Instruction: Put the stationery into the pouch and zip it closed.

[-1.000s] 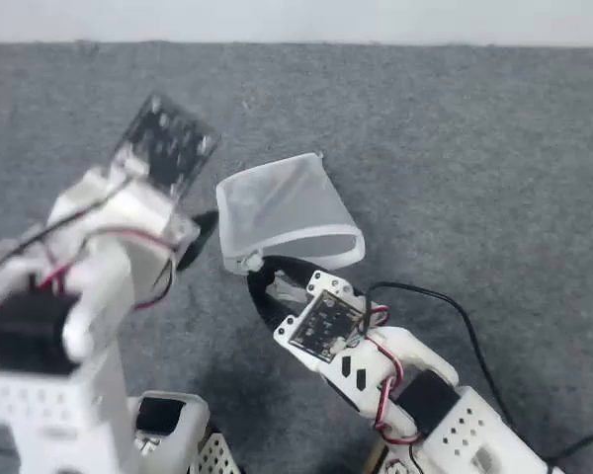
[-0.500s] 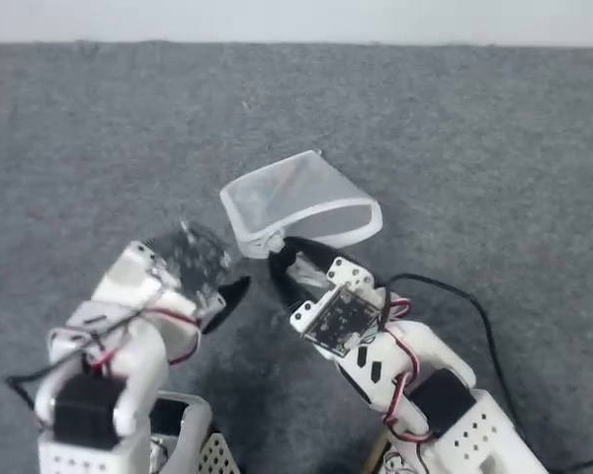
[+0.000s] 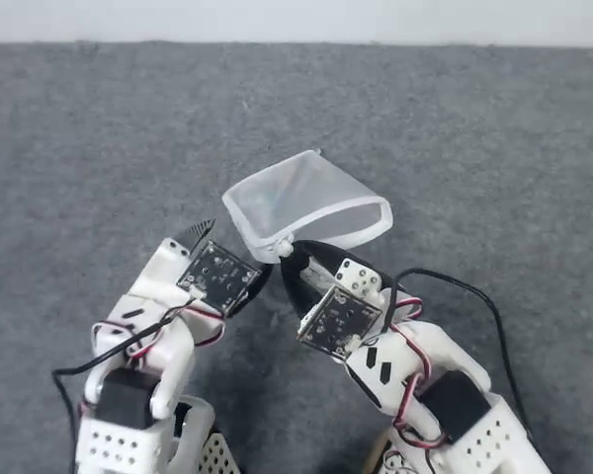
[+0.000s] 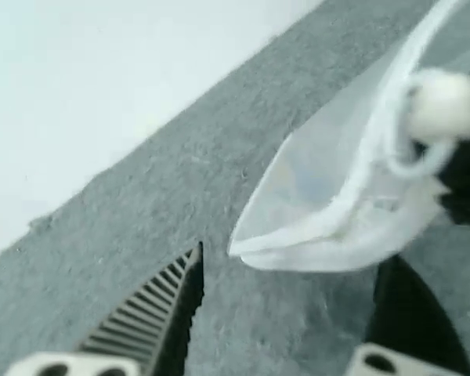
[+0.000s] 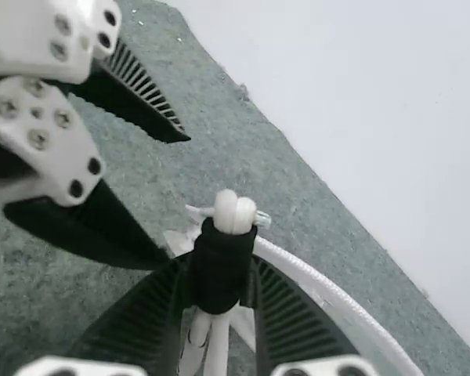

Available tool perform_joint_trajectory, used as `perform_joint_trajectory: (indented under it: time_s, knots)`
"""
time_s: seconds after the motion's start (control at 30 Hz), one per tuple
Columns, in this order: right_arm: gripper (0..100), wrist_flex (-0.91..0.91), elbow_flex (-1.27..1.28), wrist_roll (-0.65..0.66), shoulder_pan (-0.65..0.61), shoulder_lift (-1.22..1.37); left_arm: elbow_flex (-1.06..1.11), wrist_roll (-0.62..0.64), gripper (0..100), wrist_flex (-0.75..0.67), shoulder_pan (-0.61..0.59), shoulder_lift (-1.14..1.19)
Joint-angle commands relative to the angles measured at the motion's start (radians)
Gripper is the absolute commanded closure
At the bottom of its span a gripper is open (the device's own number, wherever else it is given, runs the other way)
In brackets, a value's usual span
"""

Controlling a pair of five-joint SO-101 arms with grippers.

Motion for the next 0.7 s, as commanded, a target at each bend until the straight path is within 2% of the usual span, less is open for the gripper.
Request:
perform_joint_trajectory:
  time_s: [0.0,0.13,0.43,0.53,0.67]
  knots:
    - [99.2,0.022,-0.089,0.017,-0.001,-0.033,0.018,-0.006,68,-0.104,0.038,-0.020]
    - [99.2,0.028,-0.089,0.031,-0.019,-0.035,0.068,-0.005,68,-0.178,0.117,-0.020]
    - [99.2,0.027,-0.089,0.029,-0.016,-0.035,0.142,-0.005,76,-0.304,0.229,-0.023]
    - [99.2,0.019,-0.089,0.023,-0.015,-0.035,0.182,-0.005,82,-0.344,0.267,-0.026]
    - [99.2,-0.018,-0.084,0.005,0.022,-0.035,0.217,-0.009,96,-0.388,0.292,-0.028]
